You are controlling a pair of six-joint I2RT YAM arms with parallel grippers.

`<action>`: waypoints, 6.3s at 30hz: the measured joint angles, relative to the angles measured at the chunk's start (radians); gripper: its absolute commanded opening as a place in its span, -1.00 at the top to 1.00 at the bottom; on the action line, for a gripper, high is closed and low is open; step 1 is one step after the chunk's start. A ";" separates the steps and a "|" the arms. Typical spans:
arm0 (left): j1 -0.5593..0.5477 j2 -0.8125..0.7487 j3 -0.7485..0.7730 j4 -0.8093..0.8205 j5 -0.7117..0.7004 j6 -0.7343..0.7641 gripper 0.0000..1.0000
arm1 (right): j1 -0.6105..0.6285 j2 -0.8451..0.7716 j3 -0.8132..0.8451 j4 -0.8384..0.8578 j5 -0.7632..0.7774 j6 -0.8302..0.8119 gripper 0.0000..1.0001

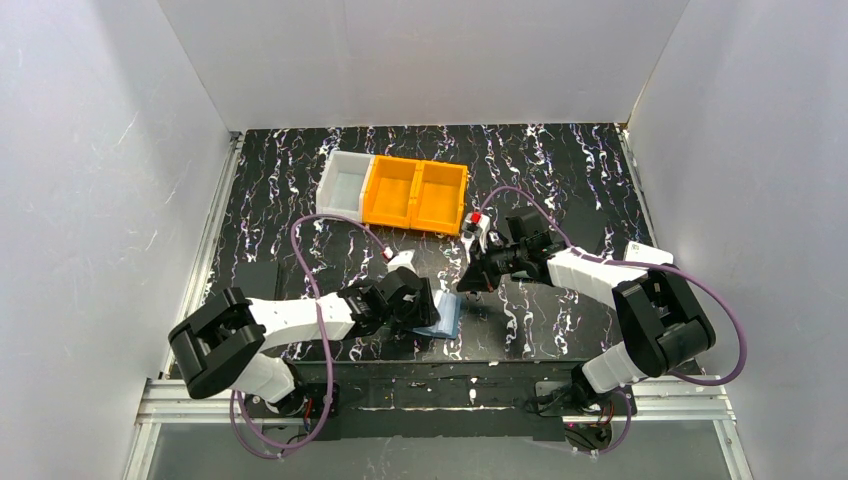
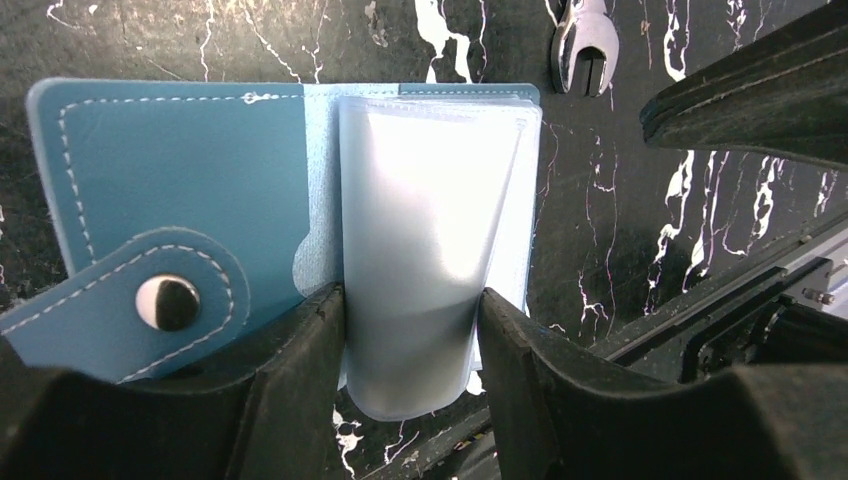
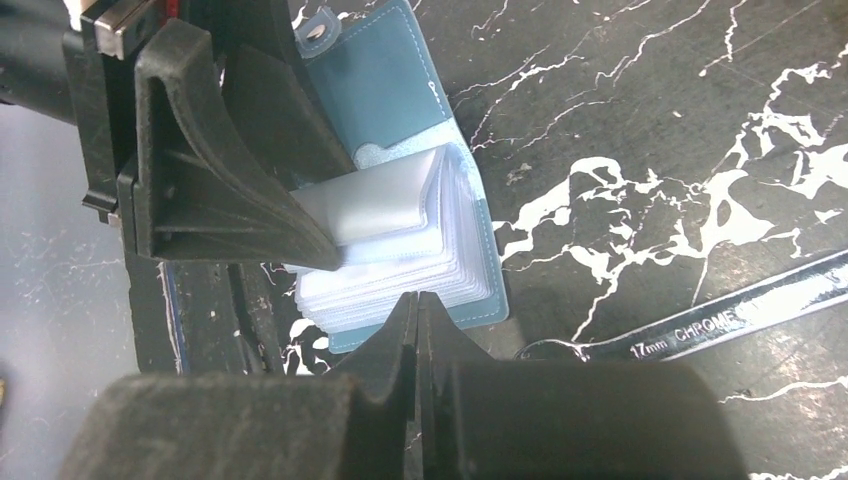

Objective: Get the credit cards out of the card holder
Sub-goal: Remove the credit card from the card holder.

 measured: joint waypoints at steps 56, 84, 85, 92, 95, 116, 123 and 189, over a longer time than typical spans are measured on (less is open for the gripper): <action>0.129 -0.195 -0.335 0.327 0.266 -0.197 0.18 | 0.279 0.399 0.337 -0.176 -0.064 -0.009 0.87; 0.136 -0.149 -0.314 0.297 0.272 -0.195 0.70 | 0.288 0.502 0.614 -0.469 -0.207 -0.151 0.37; 0.137 -0.152 -0.316 0.297 0.272 -0.195 0.70 | 0.288 0.498 0.613 -0.496 -0.198 -0.172 0.38; 0.143 -0.187 -0.340 0.286 0.261 -0.200 0.67 | 0.283 0.464 0.531 -0.528 -0.092 -0.216 0.37; 0.146 -0.198 -0.349 0.283 0.256 -0.201 0.66 | 0.264 0.463 0.530 -0.524 -0.076 -0.216 0.22; 0.150 -0.215 -0.357 0.300 0.270 -0.206 0.24 | 0.298 0.533 0.613 -0.483 -0.163 -0.139 0.00; 0.149 -0.216 -0.359 0.307 0.274 -0.204 0.19 | 0.303 0.556 0.615 -0.338 -0.248 0.000 0.02; 0.173 -0.441 -0.206 -0.024 0.254 -0.005 0.69 | 0.340 0.435 0.515 -0.468 0.049 -0.228 0.34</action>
